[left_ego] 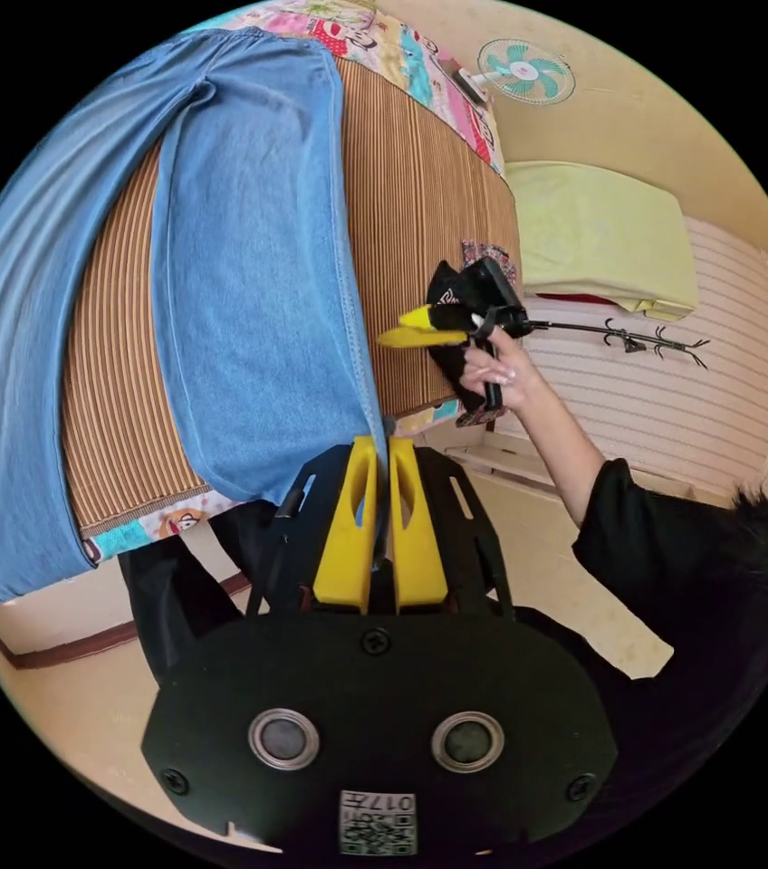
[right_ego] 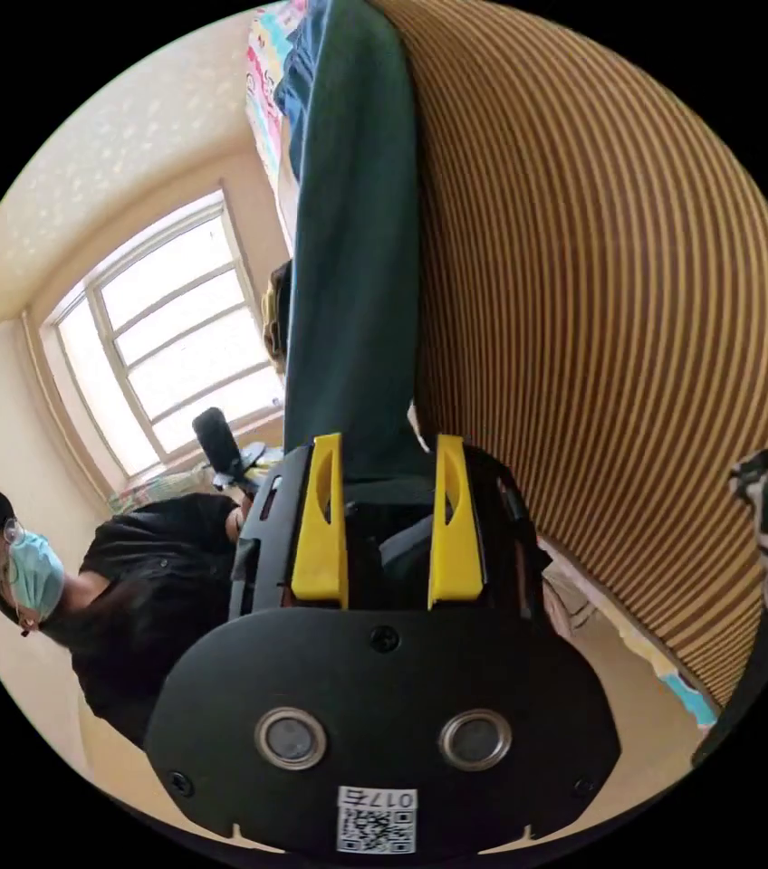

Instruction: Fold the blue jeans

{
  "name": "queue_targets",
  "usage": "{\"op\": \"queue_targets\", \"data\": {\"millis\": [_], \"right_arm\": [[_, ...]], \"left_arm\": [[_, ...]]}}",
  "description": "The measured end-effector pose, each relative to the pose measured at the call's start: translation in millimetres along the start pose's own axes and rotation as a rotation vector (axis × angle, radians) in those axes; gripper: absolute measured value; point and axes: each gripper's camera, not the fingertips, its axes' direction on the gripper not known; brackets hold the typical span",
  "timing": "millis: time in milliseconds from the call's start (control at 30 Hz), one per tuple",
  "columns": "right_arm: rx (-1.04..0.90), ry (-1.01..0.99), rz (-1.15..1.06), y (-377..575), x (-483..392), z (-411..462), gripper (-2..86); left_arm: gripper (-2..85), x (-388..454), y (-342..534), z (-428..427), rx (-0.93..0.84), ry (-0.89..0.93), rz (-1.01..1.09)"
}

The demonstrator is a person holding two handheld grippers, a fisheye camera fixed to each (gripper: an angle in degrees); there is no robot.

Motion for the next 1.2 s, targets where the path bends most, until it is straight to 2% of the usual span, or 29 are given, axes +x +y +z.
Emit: {"op": "queue_targets", "data": {"millis": [100, 233, 300, 367, 467, 567, 733, 800, 900, 933, 1000, 1100, 1200], "right_arm": [[0.206, 0.040, -0.015, -80.6, -42.7, -26.1, 16.8], [0.302, 0.215, -0.003, -174.8, -102.0, -8.6, 17.8], [0.334, 0.420, 0.039, -216.3, -132.9, 15.7, 15.2], [0.389, 0.557, 0.058, -229.7, -158.5, 31.9, 6.3], [0.590, 0.628, -0.104, -215.8, -232.8, 62.8, 3.2], [0.619, 0.667, -0.345, -206.4, -311.5, 127.7, 2.5], [0.509, 0.657, -0.389, -250.5, -387.3, 256.4, 3.5], [0.372, 0.704, -0.401, -289.7, -393.2, 326.7, 5.2], [0.322, 0.731, -0.346, -299.6, -381.4, 373.0, 7.5], [0.320, 0.702, -0.338, -295.4, -378.5, 376.5, 7.7], [0.271, 0.569, -0.417, -257.3, -366.2, 386.6, 8.2], [0.153, 0.516, -0.484, -182.7, -335.0, 397.4, 7.9], [-0.038, 0.471, -0.420, -103.6, -290.1, 415.1, 8.3]], "left_arm": [[-0.3, 1.2, 7.9, -3.5, 0.036, 0.028, -0.023], [-0.4, 4.7, 21.4, -11.2, 0.087, 0.061, -0.054], [-0.4, 3.3, 28.8, -18.5, 0.119, 0.090, -0.077], [-0.4, -5.2, 42.5, -34.5, 0.180, 0.184, -0.102], [-0.4, -31.6, 73.1, -65.8, 0.274, 0.338, -0.162], [-0.4, -68.5, 117.3, -110.5, 0.373, 0.433, -0.268], [-0.6, -135.1, 169.1, -205.8, 0.497, 0.407, -0.353], [-0.7, -173.5, 175.6, -238.2, 0.502, 0.327, -0.381], [-0.8, -242.5, 175.8, -276.3, 0.479, 0.115, -0.394], [-0.8, -271.8, 169.0, -277.2, 0.405, 0.077, -0.406], [-0.8, -310.7, 159.5, -270.3, 0.307, 0.087, -0.420], [-0.8, -343.0, 152.5, -263.7, 0.243, 0.169, -0.386], [-0.8, -353.1, 157.2, -268.0, 0.232, 0.227, -0.363]]}}
